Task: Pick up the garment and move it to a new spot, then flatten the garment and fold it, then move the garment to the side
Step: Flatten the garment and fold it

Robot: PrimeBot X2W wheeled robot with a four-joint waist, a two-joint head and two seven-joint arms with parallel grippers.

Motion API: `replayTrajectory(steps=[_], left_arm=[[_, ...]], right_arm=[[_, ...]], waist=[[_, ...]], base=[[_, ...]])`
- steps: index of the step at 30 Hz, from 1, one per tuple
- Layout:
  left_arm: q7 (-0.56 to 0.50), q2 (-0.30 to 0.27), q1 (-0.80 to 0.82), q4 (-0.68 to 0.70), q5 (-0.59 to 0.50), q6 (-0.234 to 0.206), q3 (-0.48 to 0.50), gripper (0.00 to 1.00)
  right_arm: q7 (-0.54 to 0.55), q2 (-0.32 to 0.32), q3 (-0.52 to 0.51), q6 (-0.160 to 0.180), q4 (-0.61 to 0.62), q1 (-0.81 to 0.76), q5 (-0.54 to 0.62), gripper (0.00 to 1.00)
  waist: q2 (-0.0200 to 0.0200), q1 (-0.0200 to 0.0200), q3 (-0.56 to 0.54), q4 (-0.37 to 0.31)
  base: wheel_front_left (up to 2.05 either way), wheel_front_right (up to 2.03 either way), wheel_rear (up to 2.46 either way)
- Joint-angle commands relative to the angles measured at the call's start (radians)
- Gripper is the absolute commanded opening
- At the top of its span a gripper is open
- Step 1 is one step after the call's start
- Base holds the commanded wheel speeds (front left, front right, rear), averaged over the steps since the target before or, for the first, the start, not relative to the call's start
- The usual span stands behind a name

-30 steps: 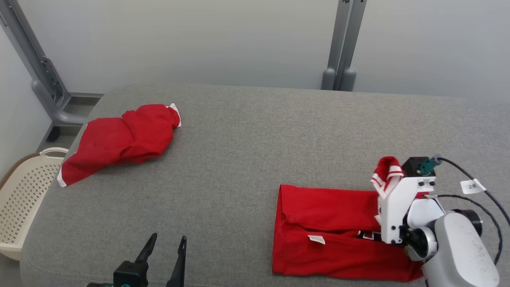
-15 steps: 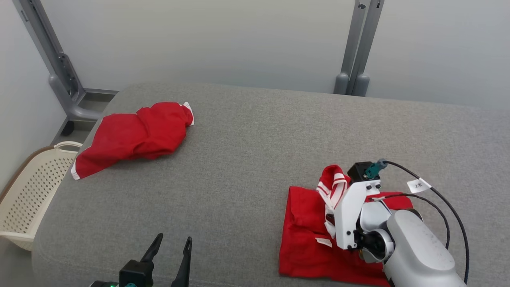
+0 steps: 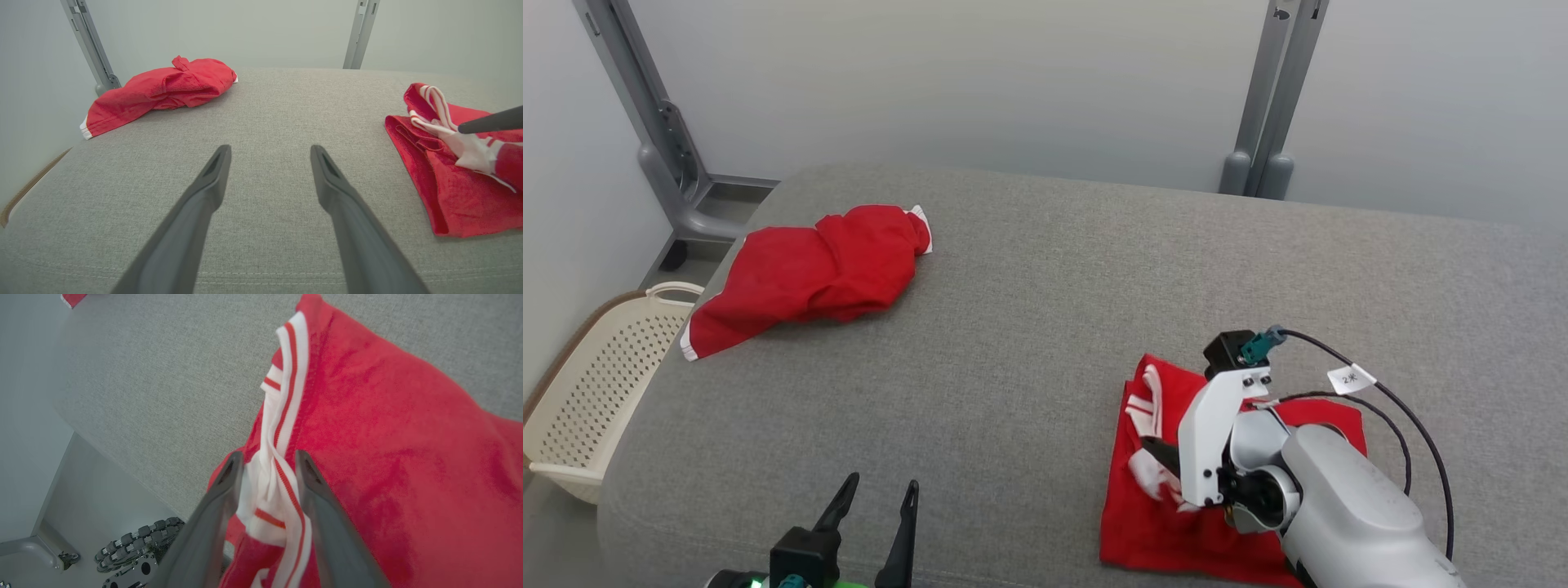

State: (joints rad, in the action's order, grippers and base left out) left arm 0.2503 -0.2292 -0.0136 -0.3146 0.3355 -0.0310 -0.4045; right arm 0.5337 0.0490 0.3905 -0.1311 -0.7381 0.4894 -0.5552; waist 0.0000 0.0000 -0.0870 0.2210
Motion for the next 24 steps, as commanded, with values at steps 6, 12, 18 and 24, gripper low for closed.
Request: replayTrajectory(steps=[6,12,18,24], left_arm=[[0.007,0.0,0.005,0.0,0.013,-0.009,0.001,1.0],[0.008,-0.008,-0.007,0.008,0.017,-0.016,0.009,1.0],[0.01,-0.012,-0.017,0.018,0.02,-0.026,0.014,1.0],[0.013,-0.012,-0.019,0.034,0.021,-0.038,0.022,1.0]], right_arm=[[-0.082,0.004,0.031,0.001,-0.017,0.067,-0.067,1.0],[-0.146,0.004,-0.074,0.001,-0.082,0.099,0.02,1.0],[-0.164,0.022,-0.281,0.001,-0.131,0.05,0.207,1.0],[-0.102,0.02,-0.507,0.001,-0.02,-0.063,0.387,1.0]], waist=[[0.0,0.0,-0.004,-0.015],[0.0,0.0,-0.012,-0.042],[0.0,0.0,-0.016,-0.07],[0.0,0.0,-0.009,-0.105]], base=[[0.0,0.0,0.0],[0.0,0.0,0.0],[0.0,0.0,0.0],[0.0,0.0,0.0]])
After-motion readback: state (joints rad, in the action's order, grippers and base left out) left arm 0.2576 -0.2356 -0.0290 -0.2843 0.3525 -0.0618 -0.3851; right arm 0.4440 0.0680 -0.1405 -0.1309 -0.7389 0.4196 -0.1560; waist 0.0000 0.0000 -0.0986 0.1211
